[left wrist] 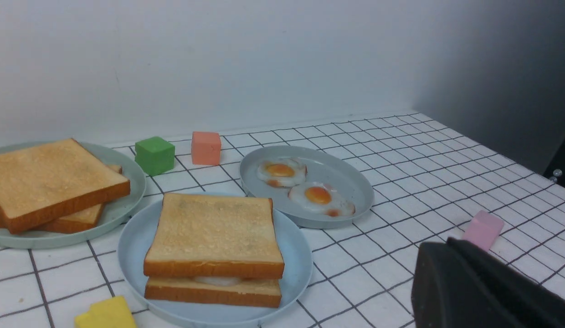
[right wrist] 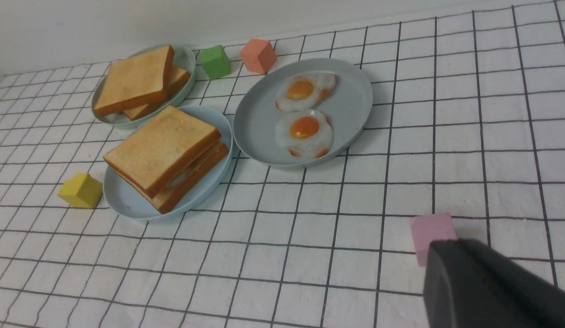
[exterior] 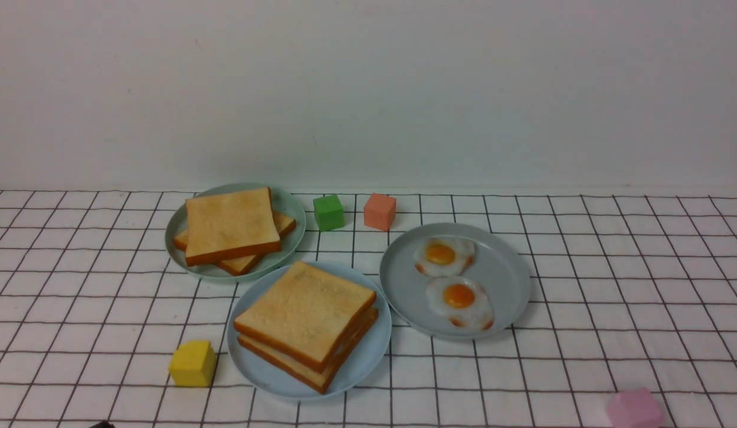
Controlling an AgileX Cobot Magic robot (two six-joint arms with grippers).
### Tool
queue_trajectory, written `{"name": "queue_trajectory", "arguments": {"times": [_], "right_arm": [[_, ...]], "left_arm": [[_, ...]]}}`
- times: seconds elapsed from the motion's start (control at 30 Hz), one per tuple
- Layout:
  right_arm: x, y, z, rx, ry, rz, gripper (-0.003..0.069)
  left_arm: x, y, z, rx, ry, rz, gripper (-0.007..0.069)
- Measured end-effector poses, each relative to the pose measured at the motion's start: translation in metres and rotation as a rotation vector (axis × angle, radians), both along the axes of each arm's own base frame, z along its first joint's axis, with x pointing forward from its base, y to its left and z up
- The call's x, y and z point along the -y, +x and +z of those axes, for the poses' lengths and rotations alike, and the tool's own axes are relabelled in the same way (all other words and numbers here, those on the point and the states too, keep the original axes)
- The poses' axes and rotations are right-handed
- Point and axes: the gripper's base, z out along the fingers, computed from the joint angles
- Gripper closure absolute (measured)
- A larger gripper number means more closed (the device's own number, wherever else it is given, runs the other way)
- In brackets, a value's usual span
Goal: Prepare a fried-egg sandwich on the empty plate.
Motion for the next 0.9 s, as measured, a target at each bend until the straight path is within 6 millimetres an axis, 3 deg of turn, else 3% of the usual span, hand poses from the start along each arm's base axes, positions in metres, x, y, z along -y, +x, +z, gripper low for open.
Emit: {"name": "queue_trajectory", "arguments": {"times": [0.23,0.4,0.57,0.6,0.63,0.7,0.77,0.9], "right_arm": [[0.001,-0.001,-0.003,-0.019,-0.015,-0.007,0.0663],[0.008,0.002,-0.003,0.110,-0.033,-0.139,0.0662],[0.012,0.020,-0.065,0.217,-0.049,-0.301,0.0662],[0.012,0.020,-0.068,0.222,-0.050,-0.306,0.0662],[0.014,0.022,-0.097,0.219,-0.062,-0.334,0.0661],[0.015,0.023,-0.129,0.207,-0.076,-0.352,0.0661],[0.016,0.023,-0.146,0.171,-0.094,-0.355,0.0661],[0.016,0.023,-0.149,0.167,-0.115,-0.352,0.0661]], "left_arm": [[0.000,0.000,-0.002,-0.013,0.009,0.000,0.0638],[0.000,0.000,-0.002,-0.015,0.010,0.000,0.0638],[0.000,0.000,-0.002,-0.015,0.010,0.000,0.0638],[0.000,0.000,-0.002,-0.015,0.010,0.000,0.0638],[0.000,0.000,-0.002,-0.017,0.012,0.000,0.0638],[0.000,0.000,-0.002,-0.018,0.013,0.000,0.0638],[0.000,0.000,-0.002,-0.020,0.014,0.000,0.0638],[0.000,0.000,-0.003,-0.022,0.015,-0.001,0.0638]]}}
